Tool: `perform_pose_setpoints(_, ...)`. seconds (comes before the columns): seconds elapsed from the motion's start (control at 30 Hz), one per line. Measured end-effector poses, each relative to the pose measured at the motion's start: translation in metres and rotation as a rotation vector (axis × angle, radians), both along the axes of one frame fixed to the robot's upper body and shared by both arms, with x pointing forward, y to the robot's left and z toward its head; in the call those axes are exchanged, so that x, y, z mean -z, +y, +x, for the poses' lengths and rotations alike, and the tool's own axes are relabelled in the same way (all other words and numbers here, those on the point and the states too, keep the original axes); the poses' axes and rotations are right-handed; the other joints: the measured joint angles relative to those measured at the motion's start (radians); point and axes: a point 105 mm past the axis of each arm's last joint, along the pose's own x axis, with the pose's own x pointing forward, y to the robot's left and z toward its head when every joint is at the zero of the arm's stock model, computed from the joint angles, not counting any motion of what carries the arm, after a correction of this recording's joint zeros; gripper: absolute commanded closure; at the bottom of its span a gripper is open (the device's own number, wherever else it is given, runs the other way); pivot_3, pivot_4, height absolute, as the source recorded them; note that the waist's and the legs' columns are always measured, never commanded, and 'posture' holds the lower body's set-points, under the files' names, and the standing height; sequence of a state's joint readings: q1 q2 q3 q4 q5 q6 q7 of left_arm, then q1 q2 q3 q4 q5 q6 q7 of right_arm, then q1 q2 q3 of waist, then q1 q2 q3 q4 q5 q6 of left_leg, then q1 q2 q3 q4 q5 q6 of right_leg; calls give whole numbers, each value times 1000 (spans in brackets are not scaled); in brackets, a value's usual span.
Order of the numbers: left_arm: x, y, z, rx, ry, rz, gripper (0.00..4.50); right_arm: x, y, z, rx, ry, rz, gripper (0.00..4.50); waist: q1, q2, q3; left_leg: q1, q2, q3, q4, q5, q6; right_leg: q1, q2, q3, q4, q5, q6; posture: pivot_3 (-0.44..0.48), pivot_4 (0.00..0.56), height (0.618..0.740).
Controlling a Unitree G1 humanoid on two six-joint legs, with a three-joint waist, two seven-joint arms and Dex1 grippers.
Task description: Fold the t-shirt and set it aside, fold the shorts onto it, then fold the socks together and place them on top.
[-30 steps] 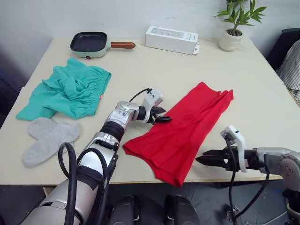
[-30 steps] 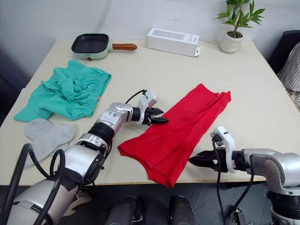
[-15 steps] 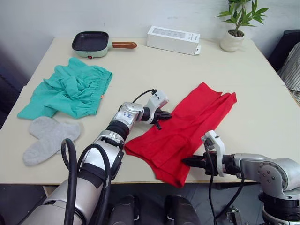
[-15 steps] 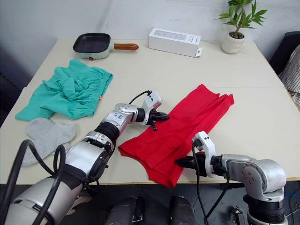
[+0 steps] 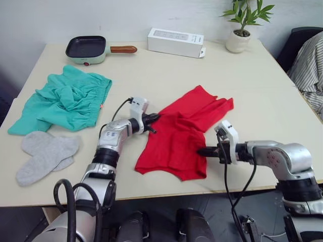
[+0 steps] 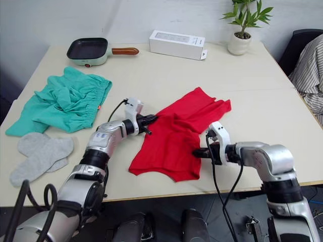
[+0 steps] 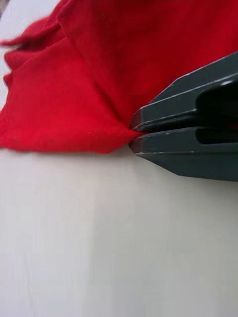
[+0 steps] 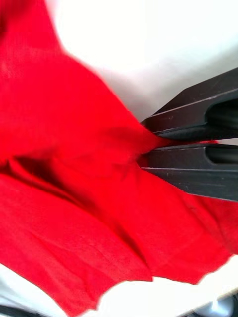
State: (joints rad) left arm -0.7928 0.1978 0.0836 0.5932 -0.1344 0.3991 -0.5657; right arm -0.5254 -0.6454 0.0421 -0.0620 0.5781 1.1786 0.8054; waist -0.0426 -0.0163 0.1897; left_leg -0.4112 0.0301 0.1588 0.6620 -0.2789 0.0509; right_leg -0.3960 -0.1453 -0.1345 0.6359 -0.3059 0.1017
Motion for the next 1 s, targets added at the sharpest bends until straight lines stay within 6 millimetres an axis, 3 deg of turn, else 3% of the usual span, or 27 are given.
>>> perform_pose_setpoints(0.17,0,43,-15,-199,-26,-3,4500,-6,30,23,-105,-58,28,4493,9,0,0,0,-1,1,1,0,1,0,-1,1,0,0,0,0,150,740)
perform_pose_setpoints(0.33,-2,72,-20,-305,-67,37,4500,-7,53,33,-164,-87,50,4493,19,0,0,-1,-2,-1,2,1,1,0,-2,0,1,0,0,0,150,740)
perform_pose_setpoints(0.5,-4,75,-18,-285,-87,27,4500,-3,59,34,-185,-81,42,4493,18,0,0,-2,-2,-1,1,1,1,0,-2,0,0,0,0,0,150,740)
perform_pose_setpoints(0.53,-3,74,-19,-255,-85,32,4500,-3,58,34,-183,-79,43,4253,16,0,0,-2,-2,-1,1,0,1,0,-2,0,0,0,0,0,150,740)
perform_pose_setpoints(0.7,-5,79,-32,-169,-76,98,3263,-11,36,22,-217,-115,34,2805,15,0,0,-2,-2,-1,0,0,0,-1,-2,0,-1,0,0,0,150,740)
perform_pose_setpoints(0.77,-5,86,-45,-135,-87,171,2520,-16,21,12,-254,-164,26,2003,15,0,0,-2,-2,-1,0,-1,0,-1,-1,0,-2,0,0,0,150,740)
perform_pose_setpoints(0.97,-9,101,-94,73,-209,468,631,-21,-23,1,-425,-559,-173,6,14,0,0,5,-1,7,-7,-3,-4,1,0,0,-10,0,0,0,150,740)
perform_pose_setpoints(1.0,-8,102,-99,110,-238,514,263,-20,-28,2,-454,-628,-210,0,15,0,0,6,-2,9,-9,-4,-6,1,-1,0,-10,0,0,0,150,740)
